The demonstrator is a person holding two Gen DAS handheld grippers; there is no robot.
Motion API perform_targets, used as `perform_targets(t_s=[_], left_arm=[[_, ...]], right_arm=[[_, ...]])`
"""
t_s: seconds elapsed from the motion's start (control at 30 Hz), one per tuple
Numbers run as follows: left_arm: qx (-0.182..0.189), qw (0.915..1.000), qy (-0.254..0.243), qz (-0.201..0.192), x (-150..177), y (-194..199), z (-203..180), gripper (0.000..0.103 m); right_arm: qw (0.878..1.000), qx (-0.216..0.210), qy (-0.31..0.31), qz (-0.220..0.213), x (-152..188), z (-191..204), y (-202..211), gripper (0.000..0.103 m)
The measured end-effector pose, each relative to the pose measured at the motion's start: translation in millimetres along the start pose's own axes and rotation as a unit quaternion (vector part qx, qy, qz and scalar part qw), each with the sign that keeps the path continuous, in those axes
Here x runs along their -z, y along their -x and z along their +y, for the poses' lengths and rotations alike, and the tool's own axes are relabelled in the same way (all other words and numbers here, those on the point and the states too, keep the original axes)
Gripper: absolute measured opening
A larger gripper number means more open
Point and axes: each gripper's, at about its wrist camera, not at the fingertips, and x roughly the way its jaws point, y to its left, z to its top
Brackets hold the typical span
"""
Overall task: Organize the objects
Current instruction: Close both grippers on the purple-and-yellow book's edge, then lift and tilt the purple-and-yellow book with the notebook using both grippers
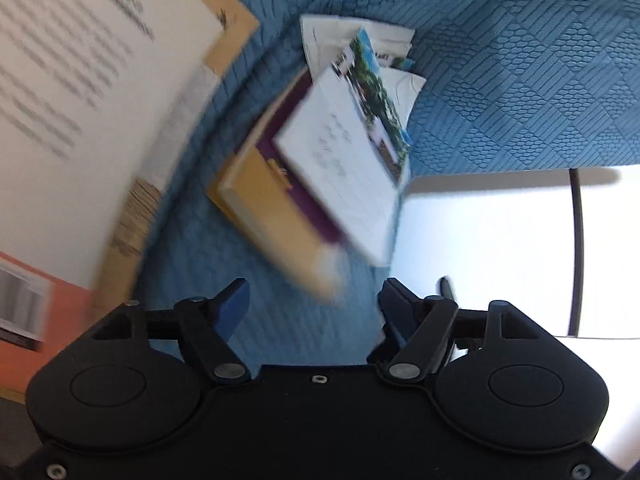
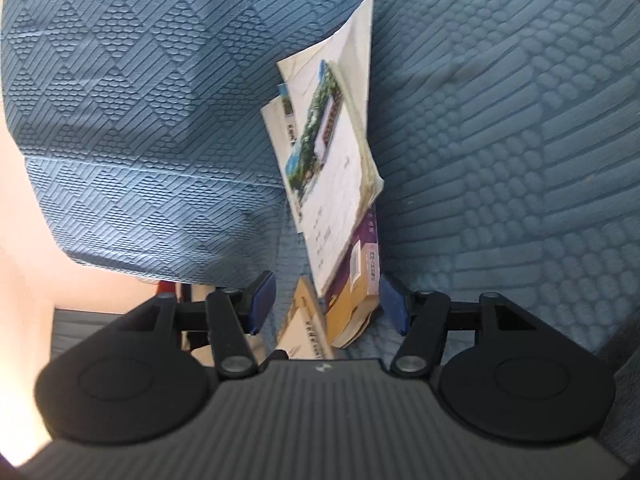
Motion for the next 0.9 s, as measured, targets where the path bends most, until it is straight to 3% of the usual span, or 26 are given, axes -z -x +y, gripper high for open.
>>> perform_targets(t_s=[0.07,0.13,0.23,0.5,0.6,0.7,0.9], left_arm=[[0.006,0.9998,0.019,0.007,-1.2,-19.5,-0.9,0.072],[0.013,0.9985,0.052,0.012,-2.7,-34.0,3.8,0.07],[0.013,0.9971,0.075,0.007,-3.0,-43.5,7.8,0.07],[-0.026,0.998,0.053,-0.023,-9.8,-31.1,7.0,0.06],[-0.022,0.9975,0.06,-0.029,-13.4,-28.0,10.0,0.06],[-0.01,0.9967,0.074,-0.032,-16.4,-28.3,13.5,0.06],[-0.002,0.9977,0.044,-0.051,-19.1,-30.7,8.0,0.059]], right_arm=[[0.999,-0.033,-0.025,0.002,-5.5,6.4,-4.1,0.047],[1.0,0.014,0.004,-0.017,-7.9,25.8,-7.4,0.043],[1.0,0.023,0.01,-0.015,-13.9,38.6,-12.9,0.043],[0.995,0.103,0.006,-0.014,-8.2,18.3,-11.8,0.044],[0.992,0.122,-0.007,-0.013,-0.1,7.0,-13.6,0.045],[0.991,0.13,-0.021,-0.01,10.3,0.2,-14.5,0.045],[0.99,0.126,-0.062,0.006,30.3,-8.6,-29.0,0.05]])
